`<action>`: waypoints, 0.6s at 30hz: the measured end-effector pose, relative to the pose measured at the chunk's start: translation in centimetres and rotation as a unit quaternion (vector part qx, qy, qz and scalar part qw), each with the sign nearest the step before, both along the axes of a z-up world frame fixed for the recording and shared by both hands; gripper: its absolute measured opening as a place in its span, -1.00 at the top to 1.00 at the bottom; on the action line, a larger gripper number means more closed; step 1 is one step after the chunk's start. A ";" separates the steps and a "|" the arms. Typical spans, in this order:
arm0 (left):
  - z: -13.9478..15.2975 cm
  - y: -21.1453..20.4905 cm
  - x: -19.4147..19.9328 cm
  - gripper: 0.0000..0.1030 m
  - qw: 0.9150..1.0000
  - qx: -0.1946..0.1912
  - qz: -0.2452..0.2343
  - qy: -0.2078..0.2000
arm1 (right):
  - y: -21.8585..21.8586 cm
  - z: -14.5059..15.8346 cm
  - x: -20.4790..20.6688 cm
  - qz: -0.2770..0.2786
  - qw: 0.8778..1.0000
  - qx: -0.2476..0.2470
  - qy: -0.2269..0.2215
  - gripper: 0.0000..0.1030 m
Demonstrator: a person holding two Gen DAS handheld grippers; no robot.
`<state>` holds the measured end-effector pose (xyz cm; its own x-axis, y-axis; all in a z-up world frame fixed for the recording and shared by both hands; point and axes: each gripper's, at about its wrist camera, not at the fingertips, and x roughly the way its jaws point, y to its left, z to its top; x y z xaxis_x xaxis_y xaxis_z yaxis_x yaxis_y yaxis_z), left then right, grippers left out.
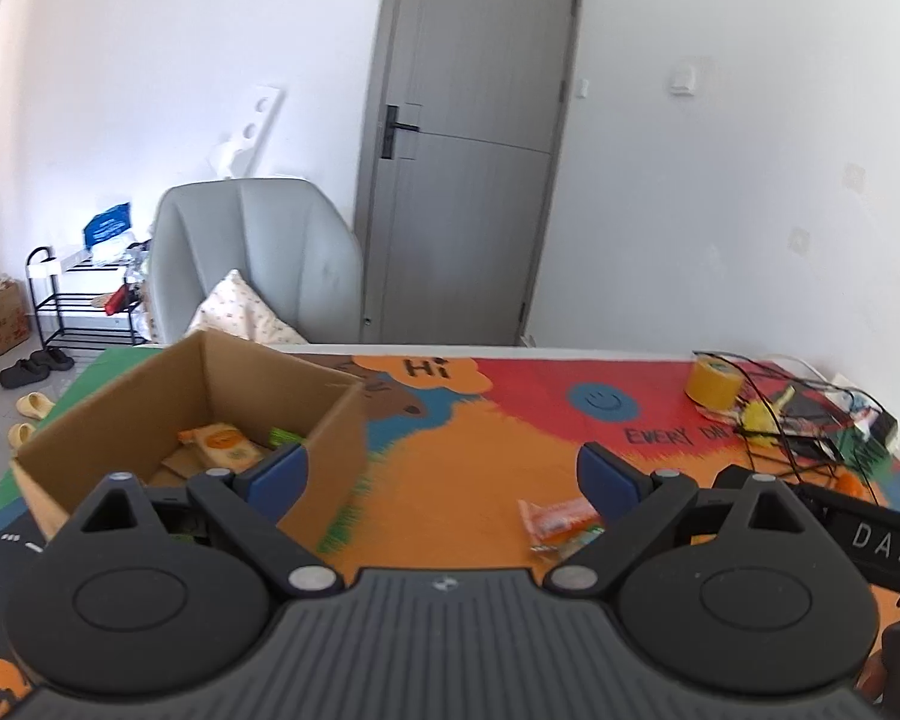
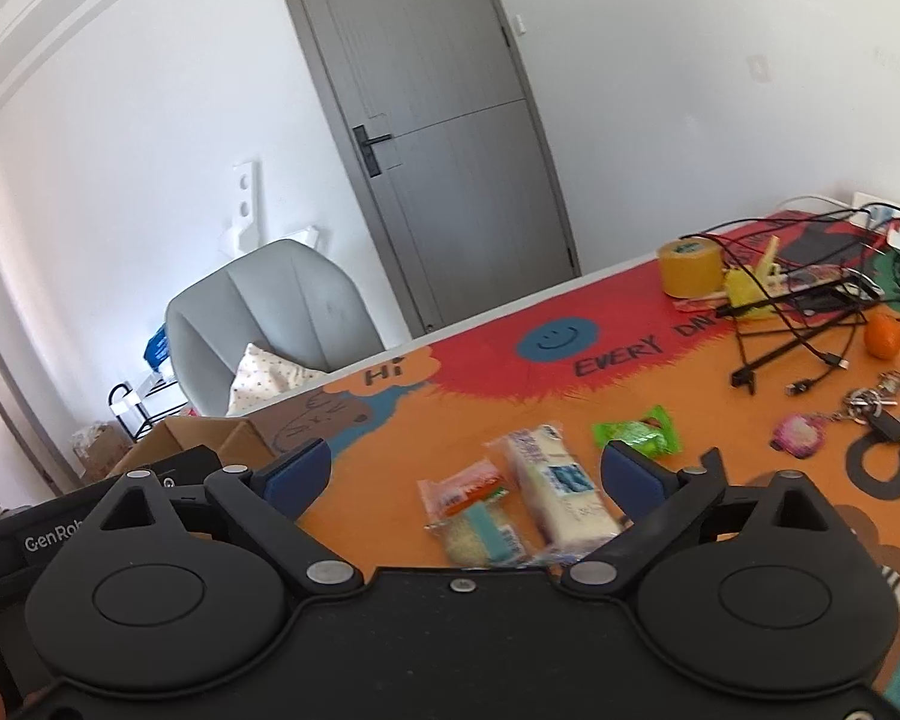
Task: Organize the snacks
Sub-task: 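Return both tools from the box to the snack pile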
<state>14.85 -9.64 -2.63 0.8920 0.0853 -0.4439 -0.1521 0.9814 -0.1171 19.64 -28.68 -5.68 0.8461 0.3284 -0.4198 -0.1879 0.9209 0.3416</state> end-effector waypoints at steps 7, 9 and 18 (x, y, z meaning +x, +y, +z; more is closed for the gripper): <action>-1.2 -2.5 1.2 -0.86 1.000 0.014 -0.016 0.005 | -2.3 -1.5 0.7 -0.021 1.000 -0.004 0.006 -0.91; -1.6 -2.9 1.6 -0.86 1.000 0.015 -0.014 0.007 | -2.8 -2.0 1.0 -0.022 1.000 -0.009 0.009 -0.91; -4.0 -3.4 3.3 -0.86 0.999 0.022 -0.018 0.043 | -3.9 -5.0 1.9 -0.058 0.997 0.001 0.041 -0.90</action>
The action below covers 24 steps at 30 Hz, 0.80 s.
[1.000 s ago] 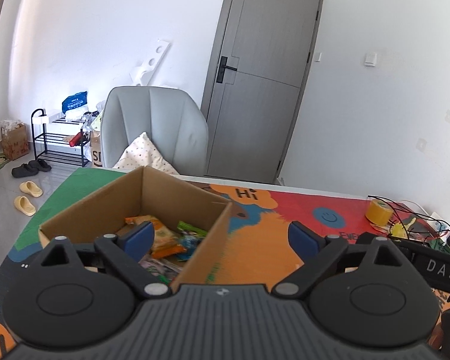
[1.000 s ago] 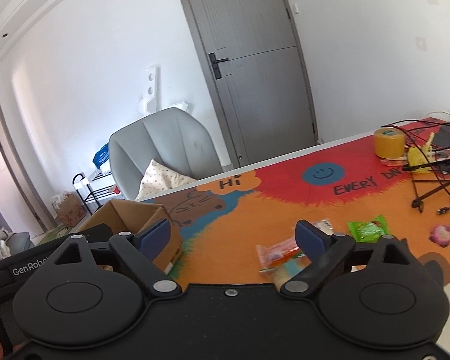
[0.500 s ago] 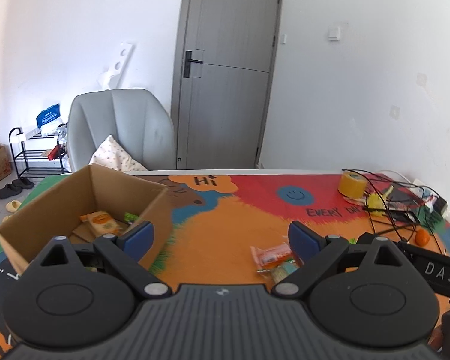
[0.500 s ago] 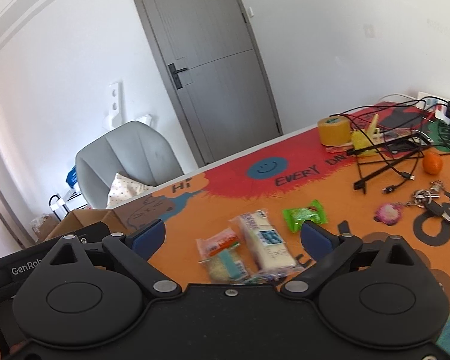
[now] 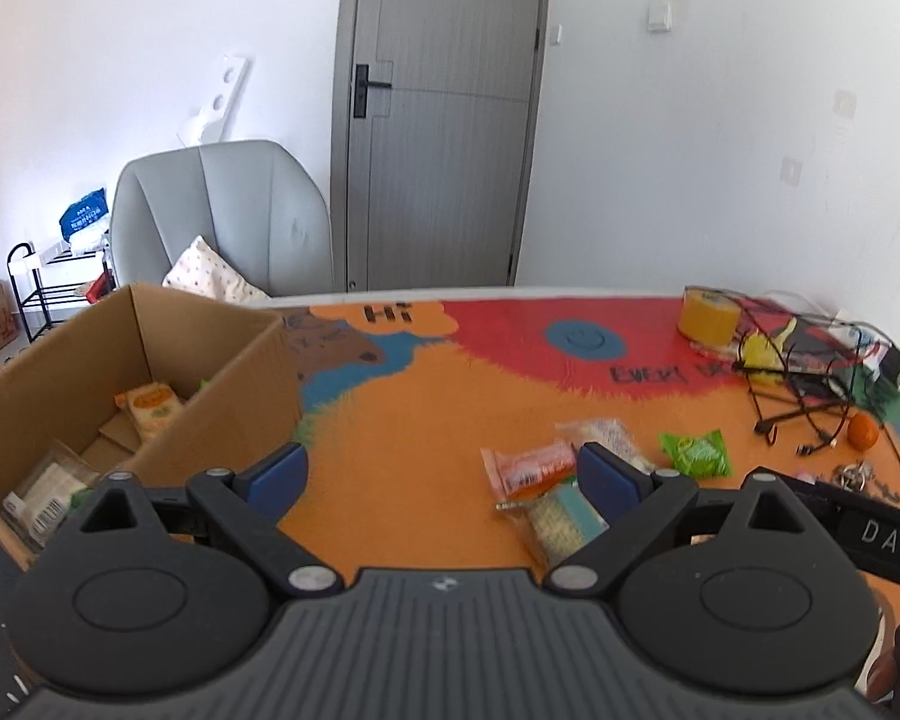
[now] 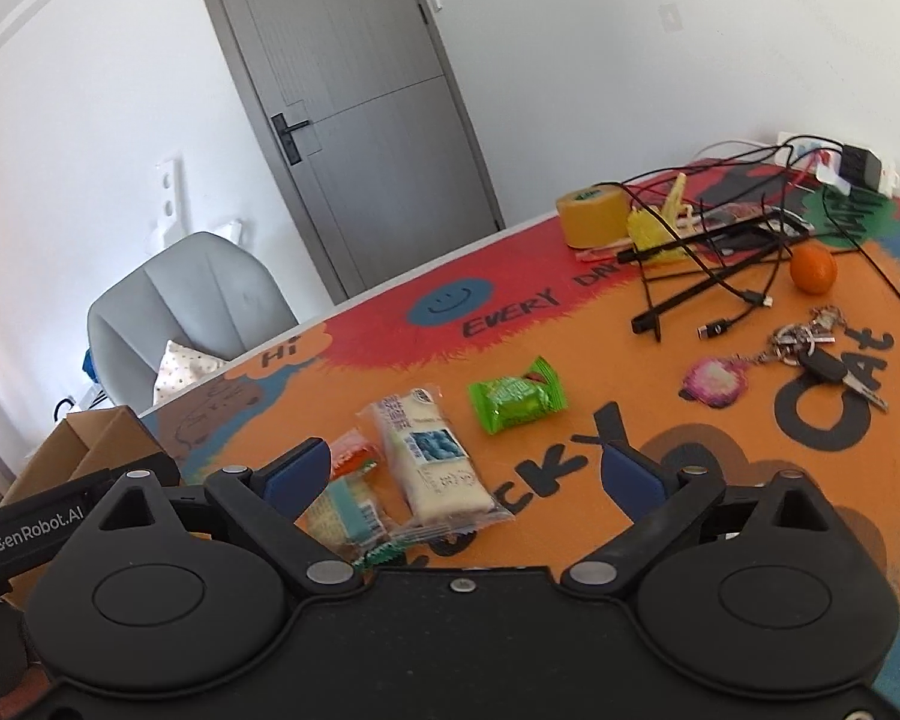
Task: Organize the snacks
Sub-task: 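Return both tools from the box to the snack pile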
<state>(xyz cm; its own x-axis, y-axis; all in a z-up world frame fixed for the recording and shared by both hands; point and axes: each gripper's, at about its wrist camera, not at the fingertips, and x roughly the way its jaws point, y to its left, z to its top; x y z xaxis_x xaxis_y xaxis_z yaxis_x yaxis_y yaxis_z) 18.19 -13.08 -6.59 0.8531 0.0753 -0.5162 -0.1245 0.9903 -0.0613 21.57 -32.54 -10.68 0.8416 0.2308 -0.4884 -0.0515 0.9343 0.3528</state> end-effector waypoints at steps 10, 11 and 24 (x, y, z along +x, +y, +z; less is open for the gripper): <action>-2.0 -1.3 1.9 -0.81 1.000 -0.006 -0.006 0.017 | -1.2 -2.2 1.2 -0.002 1.000 -0.004 0.031 -0.54; -2.2 -1.4 2.2 -0.81 1.000 -0.009 -0.007 0.021 | -1.3 -2.4 1.4 0.000 0.999 -0.004 0.033 -0.48; -4.9 -2.6 5.7 -0.61 0.998 -0.018 -0.015 0.062 | 0.2 -3.8 4.8 0.040 0.998 0.010 0.048 -0.17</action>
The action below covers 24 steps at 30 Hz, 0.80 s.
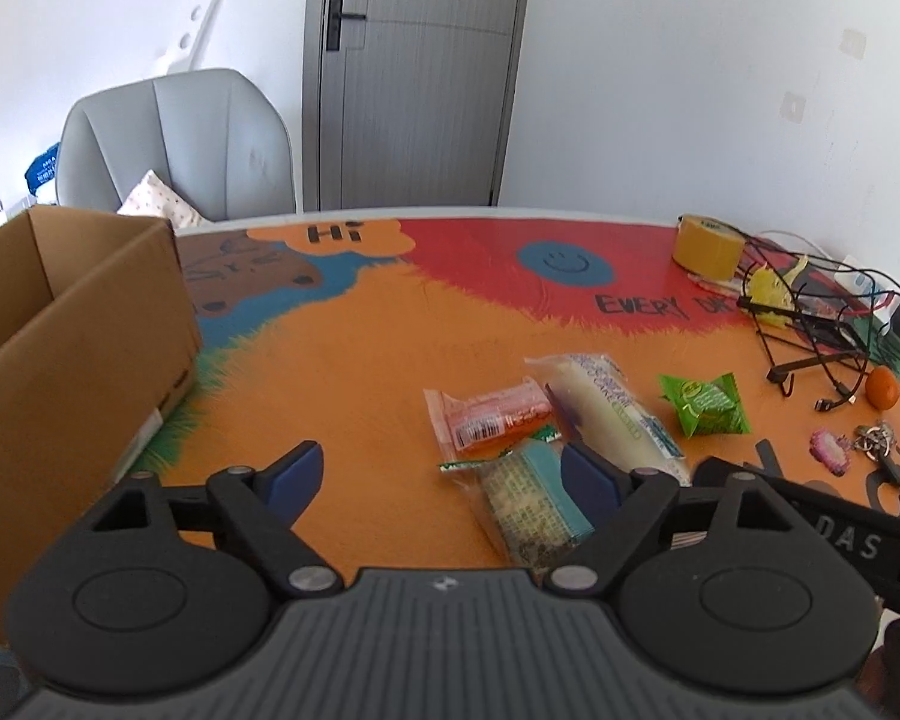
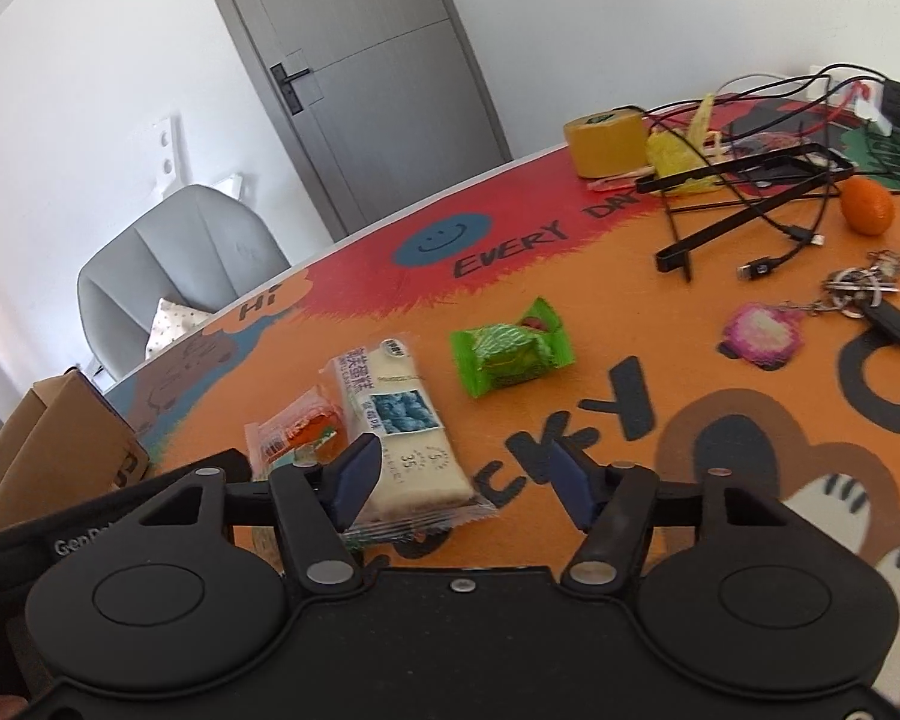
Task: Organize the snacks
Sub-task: 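Return both tools from the box to the snack pile, then grasp green-striped cracker pack with left tool while right tool grasps blueberry bread pack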
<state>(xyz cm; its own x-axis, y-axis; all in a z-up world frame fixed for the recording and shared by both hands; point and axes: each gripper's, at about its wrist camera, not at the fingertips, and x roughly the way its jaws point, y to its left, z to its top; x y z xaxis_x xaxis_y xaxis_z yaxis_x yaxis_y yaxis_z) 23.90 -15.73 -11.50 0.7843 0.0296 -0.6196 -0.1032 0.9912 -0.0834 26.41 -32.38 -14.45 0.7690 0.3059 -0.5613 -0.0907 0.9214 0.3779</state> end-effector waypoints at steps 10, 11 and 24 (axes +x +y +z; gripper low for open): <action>-0.7 -1.2 1.4 -0.59 1.000 0.003 -0.010 0.012 | 0.0 -0.9 0.1 0.011 1.000 -0.005 -0.005 0.83; -0.8 -1.5 1.4 -0.59 1.000 0.005 -0.015 0.012 | -0.4 -1.1 0.1 0.007 1.000 -0.001 0.000 0.83; -2.5 -3.2 2.7 0.07 0.998 0.023 -0.026 0.042 | -2.4 -1.6 0.5 0.002 0.999 0.042 0.019 0.58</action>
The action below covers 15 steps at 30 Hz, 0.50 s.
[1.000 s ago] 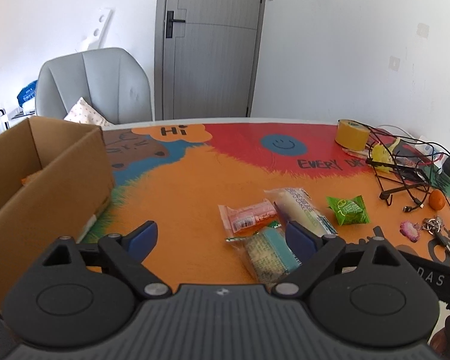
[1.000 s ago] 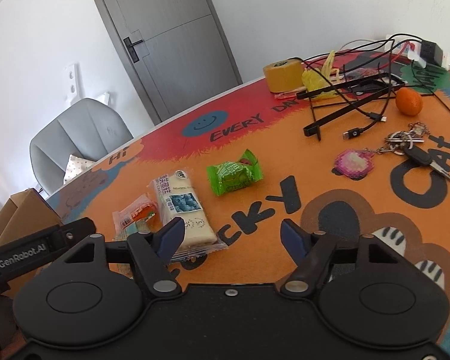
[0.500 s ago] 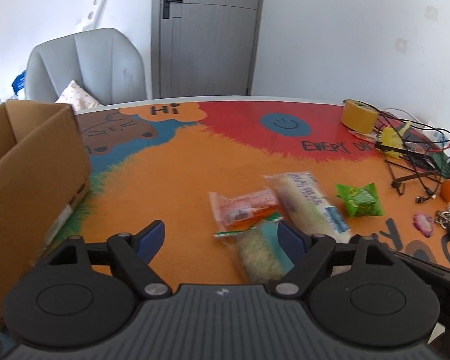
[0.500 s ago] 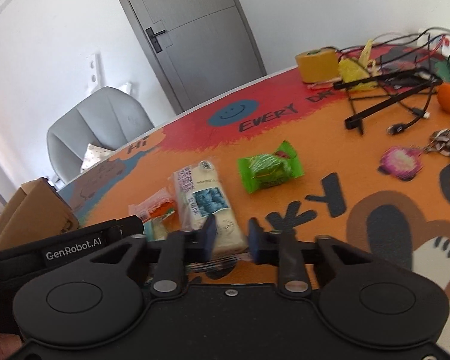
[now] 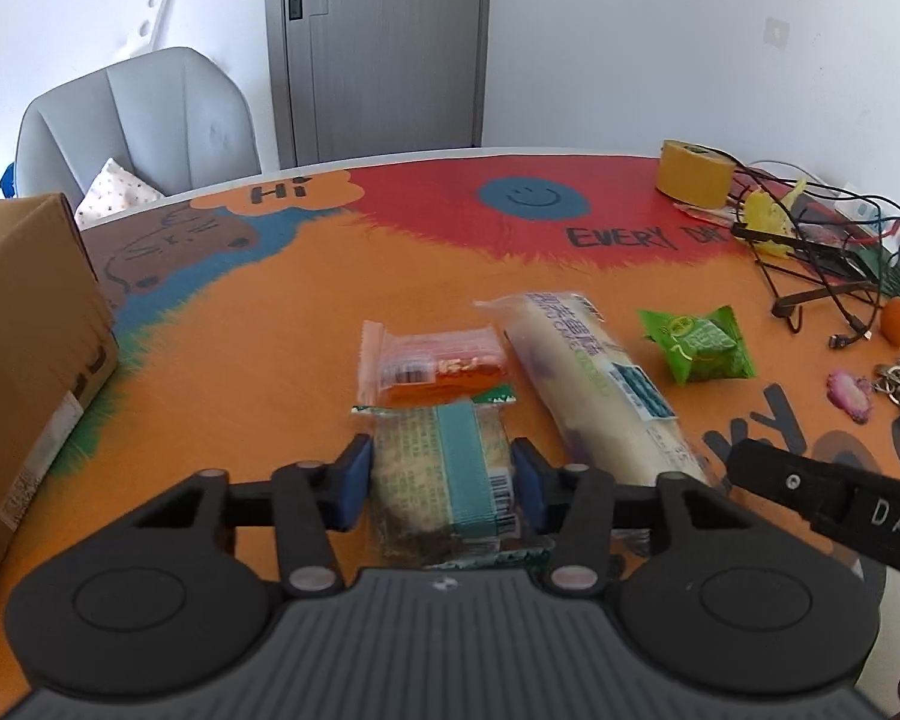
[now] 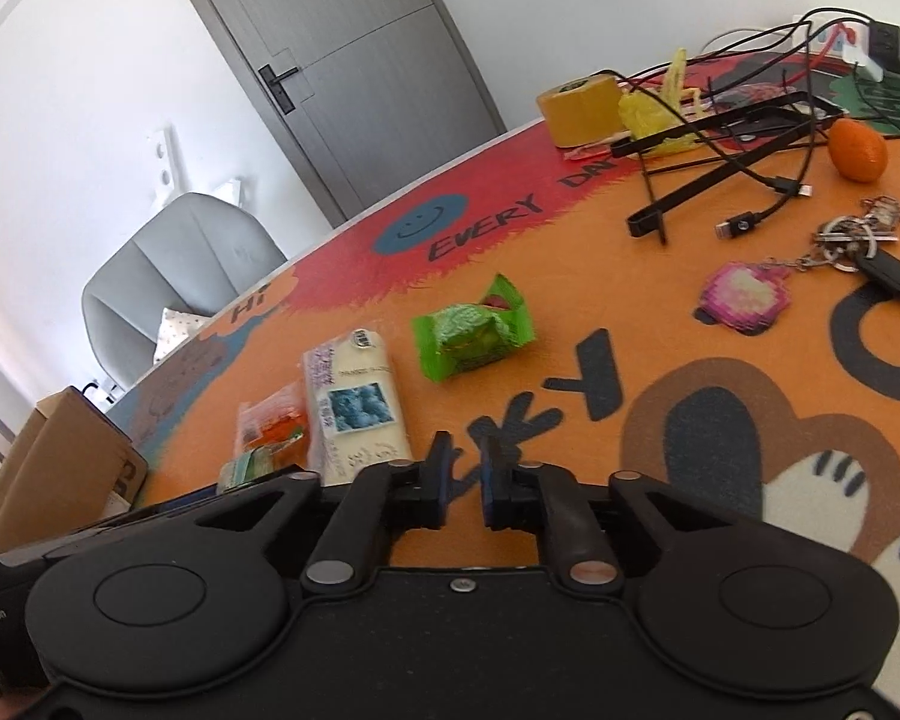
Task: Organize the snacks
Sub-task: 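Grasp green-striped cracker pack with left tool while right tool grasps blueberry bread pack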
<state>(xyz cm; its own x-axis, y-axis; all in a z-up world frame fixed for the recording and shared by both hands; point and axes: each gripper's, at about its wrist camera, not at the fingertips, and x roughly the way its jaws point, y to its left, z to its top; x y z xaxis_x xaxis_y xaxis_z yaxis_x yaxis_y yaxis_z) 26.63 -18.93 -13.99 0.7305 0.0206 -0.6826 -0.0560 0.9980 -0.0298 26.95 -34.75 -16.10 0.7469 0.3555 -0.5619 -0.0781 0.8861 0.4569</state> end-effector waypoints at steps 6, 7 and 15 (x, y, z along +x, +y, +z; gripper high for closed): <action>0.3 1.3 0.1 0.08 1.000 -0.021 0.013 0.008 | 1.3 0.8 0.8 0.017 1.000 -0.018 -0.006 0.23; 0.4 1.7 0.1 0.08 1.000 -0.025 0.017 0.008 | 1.5 0.9 0.9 0.018 1.000 -0.022 -0.007 0.19; 1.2 4.3 -0.9 0.08 0.999 -0.035 0.033 -0.002 | 4.0 1.0 1.1 0.032 0.998 -0.050 -0.019 -0.19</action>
